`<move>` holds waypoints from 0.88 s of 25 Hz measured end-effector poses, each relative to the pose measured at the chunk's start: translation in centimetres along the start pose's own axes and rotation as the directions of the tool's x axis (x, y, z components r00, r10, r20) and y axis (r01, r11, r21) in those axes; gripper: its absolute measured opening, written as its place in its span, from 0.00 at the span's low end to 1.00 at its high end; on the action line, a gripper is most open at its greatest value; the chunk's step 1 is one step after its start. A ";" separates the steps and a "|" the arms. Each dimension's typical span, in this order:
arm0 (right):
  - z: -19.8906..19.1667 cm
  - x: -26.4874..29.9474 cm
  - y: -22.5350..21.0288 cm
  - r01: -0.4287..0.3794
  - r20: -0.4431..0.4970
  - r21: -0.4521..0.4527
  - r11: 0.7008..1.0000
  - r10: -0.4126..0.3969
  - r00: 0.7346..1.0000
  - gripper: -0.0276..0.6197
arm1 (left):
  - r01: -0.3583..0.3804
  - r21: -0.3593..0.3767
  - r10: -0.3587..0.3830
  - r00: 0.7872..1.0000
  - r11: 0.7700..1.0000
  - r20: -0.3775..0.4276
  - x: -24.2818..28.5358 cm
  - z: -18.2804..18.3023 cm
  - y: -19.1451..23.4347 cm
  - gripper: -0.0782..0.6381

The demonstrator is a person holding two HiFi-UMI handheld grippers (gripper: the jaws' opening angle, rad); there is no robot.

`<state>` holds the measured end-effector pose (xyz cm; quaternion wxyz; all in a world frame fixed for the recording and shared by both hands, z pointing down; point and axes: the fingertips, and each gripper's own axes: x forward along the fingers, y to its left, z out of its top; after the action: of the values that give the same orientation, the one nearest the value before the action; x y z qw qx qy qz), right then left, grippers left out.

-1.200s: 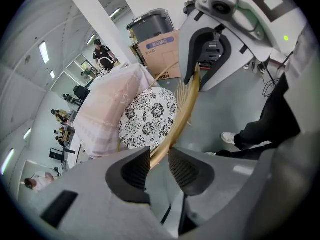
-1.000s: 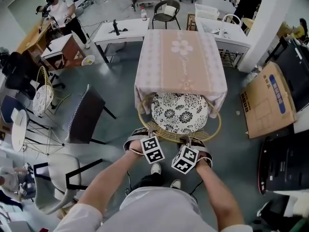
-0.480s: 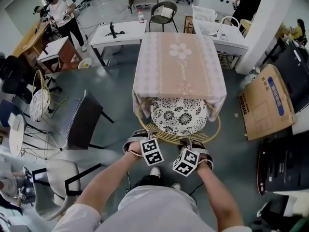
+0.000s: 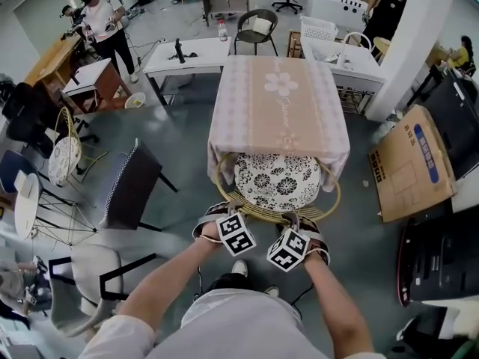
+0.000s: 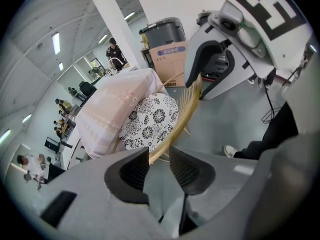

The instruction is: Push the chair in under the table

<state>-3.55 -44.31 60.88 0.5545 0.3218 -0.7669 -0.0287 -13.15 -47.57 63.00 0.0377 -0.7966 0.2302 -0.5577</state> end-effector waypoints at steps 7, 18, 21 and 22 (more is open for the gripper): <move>0.3 -3.2 -1.1 0.050 0.094 0.213 0.976 -0.072 0.993 0.15 | -0.006 -0.131 0.021 0.993 0.991 0.114 -2.8 2.2 -1.7 0.28; 1.4 -10.2 -1.8 0.001 0.282 0.507 0.862 -0.167 0.945 0.08 | 0.110 -0.486 0.106 0.912 0.867 0.396 -10.4 8.4 -3.3 0.23; 1.8 -12.4 -2.1 -0.025 0.335 0.561 0.827 -0.200 0.921 0.07 | 0.122 -0.535 0.158 0.880 0.836 0.449 -12.8 9.7 -4.0 0.19; 1.9 -13.0 -2.2 -0.030 0.349 0.572 0.820 -0.210 0.913 0.07 | 0.125 -0.550 0.175 0.871 0.826 0.460 -13.4 10.0 -4.3 0.18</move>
<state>-1.85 -39.80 48.50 0.2649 0.4955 -0.8201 0.1083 -6.38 -40.26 48.89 -0.1342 -0.8832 0.3779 -0.2431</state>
